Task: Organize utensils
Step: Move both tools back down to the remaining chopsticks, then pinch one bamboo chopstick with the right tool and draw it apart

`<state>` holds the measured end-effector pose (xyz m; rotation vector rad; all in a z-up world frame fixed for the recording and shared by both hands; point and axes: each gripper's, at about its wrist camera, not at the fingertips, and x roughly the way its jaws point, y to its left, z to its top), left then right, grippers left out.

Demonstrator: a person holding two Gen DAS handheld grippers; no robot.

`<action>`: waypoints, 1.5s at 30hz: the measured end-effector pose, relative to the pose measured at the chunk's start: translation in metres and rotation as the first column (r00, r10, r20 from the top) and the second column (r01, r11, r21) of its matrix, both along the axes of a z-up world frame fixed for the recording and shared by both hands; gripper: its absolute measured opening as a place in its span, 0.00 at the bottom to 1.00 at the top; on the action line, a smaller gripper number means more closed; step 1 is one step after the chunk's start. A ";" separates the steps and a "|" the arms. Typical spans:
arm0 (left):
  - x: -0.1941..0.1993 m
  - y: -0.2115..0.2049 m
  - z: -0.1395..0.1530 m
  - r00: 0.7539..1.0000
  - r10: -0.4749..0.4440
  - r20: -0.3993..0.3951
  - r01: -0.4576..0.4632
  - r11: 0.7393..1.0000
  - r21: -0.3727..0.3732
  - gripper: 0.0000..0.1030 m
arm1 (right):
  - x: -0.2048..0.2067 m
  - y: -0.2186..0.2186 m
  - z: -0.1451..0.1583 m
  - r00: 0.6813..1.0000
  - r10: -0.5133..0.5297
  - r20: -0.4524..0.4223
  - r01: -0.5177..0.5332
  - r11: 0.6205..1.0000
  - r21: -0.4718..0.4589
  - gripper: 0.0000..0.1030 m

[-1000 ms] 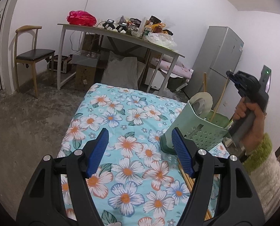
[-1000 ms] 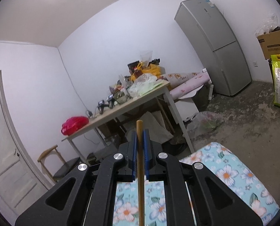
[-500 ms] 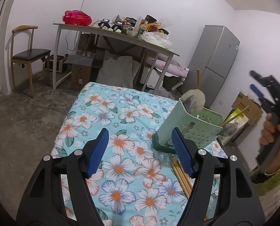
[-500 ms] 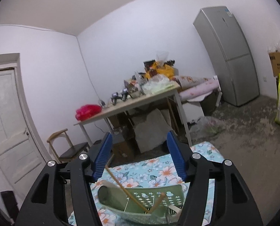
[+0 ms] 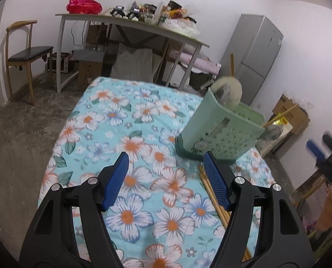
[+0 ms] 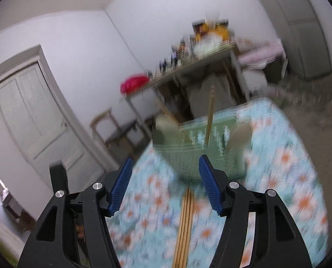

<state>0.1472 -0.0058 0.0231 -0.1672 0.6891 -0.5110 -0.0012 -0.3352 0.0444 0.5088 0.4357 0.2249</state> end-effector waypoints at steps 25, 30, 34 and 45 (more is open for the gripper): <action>-0.025 -0.028 -0.055 0.984 -0.060 -0.168 0.073 0.995 0.071 0.63 | 0.044 0.024 -0.160 0.867 0.165 -0.470 -0.046 0.966 0.255 0.16; -0.026 -0.029 -0.056 0.983 -0.064 -0.174 0.078 0.994 0.073 0.63 | 0.049 0.024 -0.160 0.866 0.160 -0.474 -0.037 0.965 0.258 0.12; -0.026 -0.029 -0.056 0.982 -0.063 -0.176 0.077 0.994 0.074 0.63 | 0.052 0.028 -0.160 0.866 0.161 -0.473 -0.043 0.967 0.251 0.09; -0.026 -0.025 -0.054 0.983 -0.054 -0.176 0.068 0.995 0.071 0.63 | 0.053 0.031 -0.159 0.866 0.162 -0.472 -0.046 0.967 0.249 0.07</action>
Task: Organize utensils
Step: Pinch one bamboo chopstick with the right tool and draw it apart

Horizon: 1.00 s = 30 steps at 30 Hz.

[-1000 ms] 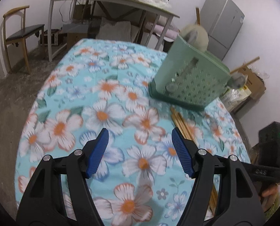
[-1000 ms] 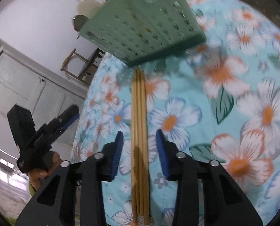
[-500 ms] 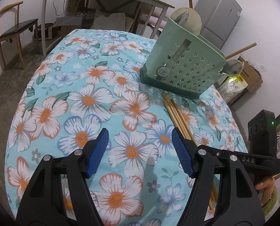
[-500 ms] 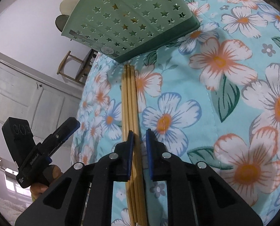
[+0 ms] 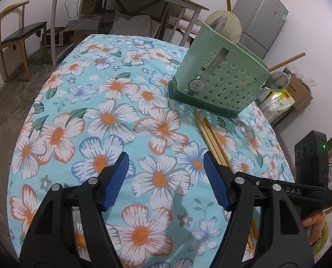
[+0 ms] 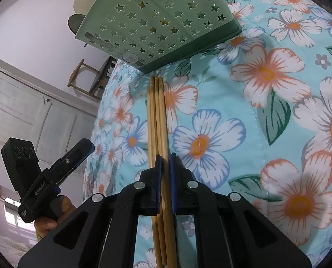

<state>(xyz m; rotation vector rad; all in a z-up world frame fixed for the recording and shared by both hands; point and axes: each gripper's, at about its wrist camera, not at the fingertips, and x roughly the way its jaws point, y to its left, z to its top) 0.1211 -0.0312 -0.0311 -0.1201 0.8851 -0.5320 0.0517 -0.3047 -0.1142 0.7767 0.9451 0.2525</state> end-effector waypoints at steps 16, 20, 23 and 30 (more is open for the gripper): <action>0.000 0.000 0.000 1.000 -0.002 -0.001 0.002 1.000 -0.001 0.63 | -0.001 0.001 0.001 1.000 0.001 0.002 -0.001 1.000 -0.008 0.07; 0.000 0.001 0.000 1.000 -0.002 0.000 0.002 1.000 0.000 0.63 | 0.000 0.002 0.000 1.000 0.000 0.002 0.000 1.000 -0.012 0.07; 0.000 0.000 0.000 1.000 -0.001 0.000 0.001 1.000 0.000 0.63 | 0.001 0.001 0.000 1.000 -0.001 0.002 0.001 1.000 -0.016 0.07; 0.000 0.000 0.000 1.000 -0.004 -0.003 0.004 1.000 -0.001 0.63 | -0.003 -0.005 0.004 1.000 -0.028 0.009 0.029 0.997 -0.076 0.06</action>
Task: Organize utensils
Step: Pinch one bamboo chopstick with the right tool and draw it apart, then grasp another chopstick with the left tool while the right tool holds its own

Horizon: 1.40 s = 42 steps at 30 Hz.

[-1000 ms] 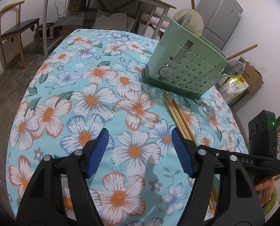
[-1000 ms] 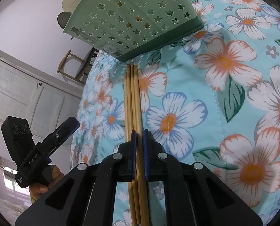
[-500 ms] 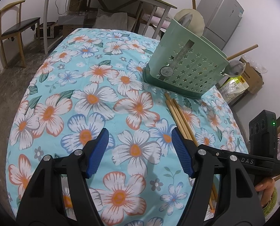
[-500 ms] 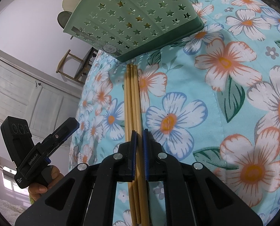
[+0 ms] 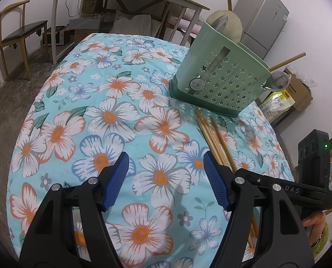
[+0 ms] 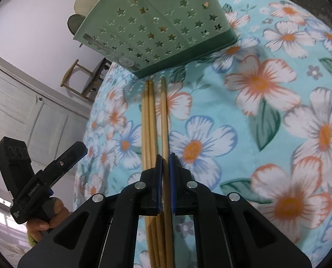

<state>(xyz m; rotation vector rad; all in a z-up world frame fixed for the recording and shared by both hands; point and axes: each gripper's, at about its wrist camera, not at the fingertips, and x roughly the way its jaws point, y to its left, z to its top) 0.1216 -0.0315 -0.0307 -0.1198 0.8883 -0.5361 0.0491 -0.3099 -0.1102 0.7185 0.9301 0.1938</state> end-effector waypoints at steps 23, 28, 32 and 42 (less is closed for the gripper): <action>-0.008 -0.078 -0.032 0.937 -0.294 -0.188 0.278 0.954 -0.109 0.28 | -0.024 -0.037 0.003 0.995 -0.097 -0.012 0.096 0.993 -0.074 0.06; -0.002 -0.080 -0.042 0.933 -0.273 -0.235 0.247 0.959 -0.137 0.19 | -0.022 -0.033 0.002 0.995 -0.097 -0.010 0.096 0.993 -0.068 0.06; 0.005 -0.073 -0.048 0.927 -0.262 -0.269 0.216 0.958 -0.191 0.10 | -0.022 -0.034 0.001 0.995 -0.094 -0.008 0.094 0.994 -0.063 0.06; 0.006 -0.049 -0.036 0.930 -0.234 -0.285 0.169 0.958 -0.233 0.05 | -0.022 -0.037 0.000 0.996 -0.085 -0.007 0.085 0.994 -0.066 0.06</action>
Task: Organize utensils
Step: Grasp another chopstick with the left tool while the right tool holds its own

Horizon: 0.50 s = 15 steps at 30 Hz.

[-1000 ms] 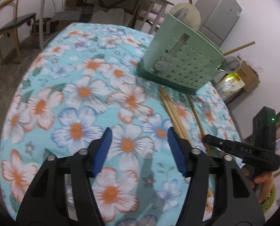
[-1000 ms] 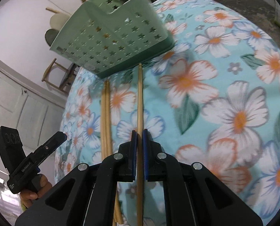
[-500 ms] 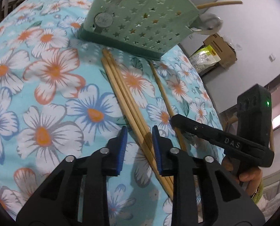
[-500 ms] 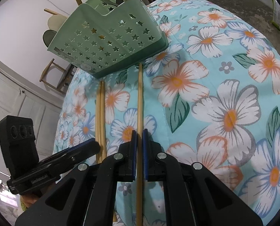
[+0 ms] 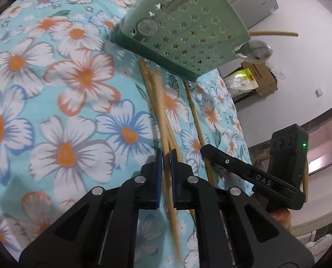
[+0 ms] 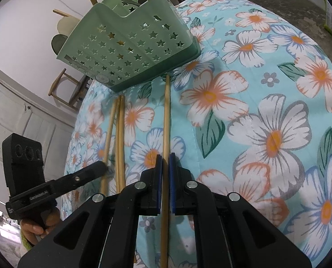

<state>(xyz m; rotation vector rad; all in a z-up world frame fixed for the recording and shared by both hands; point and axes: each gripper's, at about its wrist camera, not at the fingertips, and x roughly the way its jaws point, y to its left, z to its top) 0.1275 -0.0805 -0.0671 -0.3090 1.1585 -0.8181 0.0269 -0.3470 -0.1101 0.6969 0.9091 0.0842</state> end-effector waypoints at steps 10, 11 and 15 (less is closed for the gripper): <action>-0.001 0.035 0.012 0.991 0.105 0.085 -0.114 0.988 0.103 0.05 | 0.003 0.002 0.001 1.000 0.005 -0.003 -0.005 1.000 -0.008 0.06; -0.001 0.039 0.011 0.990 0.116 0.086 -0.125 0.986 0.111 0.05 | 0.003 0.002 0.001 1.000 0.005 -0.004 -0.005 1.000 -0.008 0.06; -0.002 0.045 0.014 0.984 0.136 0.117 -0.152 0.978 0.141 0.05 | 0.004 0.003 0.001 1.000 0.011 -0.005 -0.011 1.000 -0.017 0.06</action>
